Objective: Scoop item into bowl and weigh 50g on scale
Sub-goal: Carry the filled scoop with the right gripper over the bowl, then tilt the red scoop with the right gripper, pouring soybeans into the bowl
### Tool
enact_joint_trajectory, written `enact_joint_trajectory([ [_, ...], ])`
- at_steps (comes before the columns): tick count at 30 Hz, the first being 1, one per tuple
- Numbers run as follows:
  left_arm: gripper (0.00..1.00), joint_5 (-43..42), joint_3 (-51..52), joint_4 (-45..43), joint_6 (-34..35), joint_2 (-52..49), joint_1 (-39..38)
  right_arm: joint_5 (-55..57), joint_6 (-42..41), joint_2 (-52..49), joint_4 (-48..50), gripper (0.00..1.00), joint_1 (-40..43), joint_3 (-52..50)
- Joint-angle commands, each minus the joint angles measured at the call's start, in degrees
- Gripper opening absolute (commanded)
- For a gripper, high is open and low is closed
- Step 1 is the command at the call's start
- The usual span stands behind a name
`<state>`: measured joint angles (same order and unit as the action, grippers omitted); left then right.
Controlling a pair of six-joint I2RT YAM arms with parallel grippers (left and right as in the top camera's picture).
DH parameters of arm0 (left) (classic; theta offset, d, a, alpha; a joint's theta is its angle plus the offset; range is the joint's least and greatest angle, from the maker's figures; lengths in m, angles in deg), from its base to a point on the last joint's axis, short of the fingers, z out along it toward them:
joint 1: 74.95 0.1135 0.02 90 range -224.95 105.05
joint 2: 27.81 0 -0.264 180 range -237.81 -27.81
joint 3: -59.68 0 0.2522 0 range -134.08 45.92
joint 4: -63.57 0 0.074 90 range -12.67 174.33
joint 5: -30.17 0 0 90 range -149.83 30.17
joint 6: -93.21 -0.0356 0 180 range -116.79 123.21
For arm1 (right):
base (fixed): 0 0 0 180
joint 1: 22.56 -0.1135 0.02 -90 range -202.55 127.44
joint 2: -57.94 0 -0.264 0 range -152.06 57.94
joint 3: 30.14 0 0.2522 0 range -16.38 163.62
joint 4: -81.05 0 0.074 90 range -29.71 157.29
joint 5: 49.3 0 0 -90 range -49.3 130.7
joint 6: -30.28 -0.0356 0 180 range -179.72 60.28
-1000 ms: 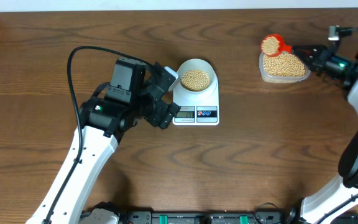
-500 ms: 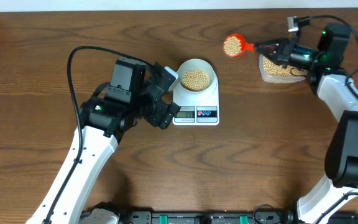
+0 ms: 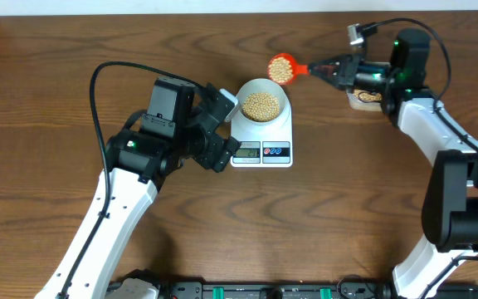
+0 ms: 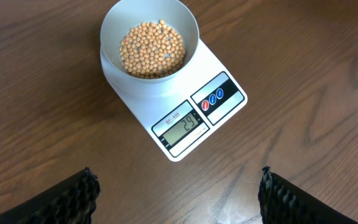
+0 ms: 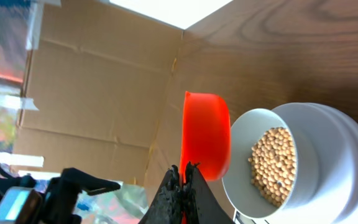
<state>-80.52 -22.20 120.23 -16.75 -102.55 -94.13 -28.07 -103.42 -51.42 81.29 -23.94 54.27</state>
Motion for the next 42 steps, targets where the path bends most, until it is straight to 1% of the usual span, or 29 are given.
enact_joint_trajectory([
  [1,0.84,-0.31,0.22,-0.09,-0.79,0.26,0.20,1.01,4.68,-0.48,0.20,0.01,-2.54,-0.22],
  [4,0.84,-0.31,0.22,-0.09,-0.79,0.26,0.20,2.08,8.02,-0.48,0.15,0.01,-4.11,-0.22],
  [9,0.84,-0.31,0.22,-0.09,-0.79,0.26,0.20,4.63,9.33,-0.48,0.20,0.01,-5.09,-0.22],
  [15,0.84,-0.31,0.22,-0.09,-0.79,0.26,0.20,5.07,10.47,-0.48,0.13,0.01,-5.09,-0.22],
  [23,0.85,-0.31,0.22,-0.09,-0.79,0.26,0.20,5.73,15.15,-0.48,-0.04,0.01,-5.49,-0.22],
  [30,0.85,-0.31,0.22,-0.09,-0.79,0.26,0.20,6.97,15.76,-0.48,-0.35,0.01,-5.49,-0.22],
  [37,0.85,-0.31,0.22,-0.09,-0.79,0.26,0.20,7.32,21.14,-0.48,-3.80,0.01,-5.95,-0.22],
  [42,0.84,-0.31,0.22,-0.09,-0.79,0.26,0.20,7.37,24.74,-0.48,-4.59,0.01,-6.23,-0.22],
])
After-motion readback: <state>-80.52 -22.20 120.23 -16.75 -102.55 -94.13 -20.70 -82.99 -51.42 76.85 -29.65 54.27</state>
